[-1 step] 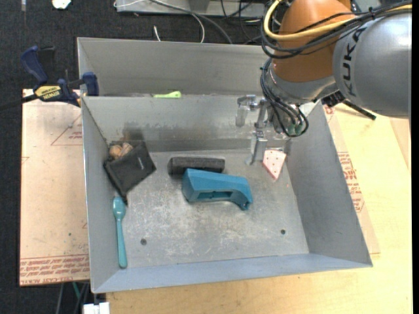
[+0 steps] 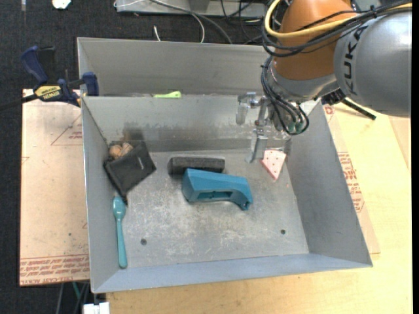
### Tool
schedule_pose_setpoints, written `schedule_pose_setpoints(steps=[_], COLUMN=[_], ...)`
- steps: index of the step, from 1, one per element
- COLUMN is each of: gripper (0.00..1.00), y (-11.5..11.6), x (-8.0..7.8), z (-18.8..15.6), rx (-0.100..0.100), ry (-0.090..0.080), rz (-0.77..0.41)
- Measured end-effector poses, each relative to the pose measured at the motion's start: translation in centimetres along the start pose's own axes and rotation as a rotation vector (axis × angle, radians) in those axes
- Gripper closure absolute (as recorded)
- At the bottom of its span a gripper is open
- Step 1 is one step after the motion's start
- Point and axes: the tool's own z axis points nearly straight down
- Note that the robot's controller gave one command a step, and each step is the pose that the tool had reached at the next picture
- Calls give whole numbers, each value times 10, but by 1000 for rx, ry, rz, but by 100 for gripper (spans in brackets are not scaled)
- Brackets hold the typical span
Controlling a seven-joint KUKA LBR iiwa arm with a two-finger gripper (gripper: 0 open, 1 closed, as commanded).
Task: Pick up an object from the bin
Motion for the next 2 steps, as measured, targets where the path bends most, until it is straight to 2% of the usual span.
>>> schedule_pose_setpoints(steps=[1,2], gripper=[0,0], y=[15,28], x=[14,28], z=[75,114], rx=[0,1], ry=[-4,-10], rz=[-43,-46])
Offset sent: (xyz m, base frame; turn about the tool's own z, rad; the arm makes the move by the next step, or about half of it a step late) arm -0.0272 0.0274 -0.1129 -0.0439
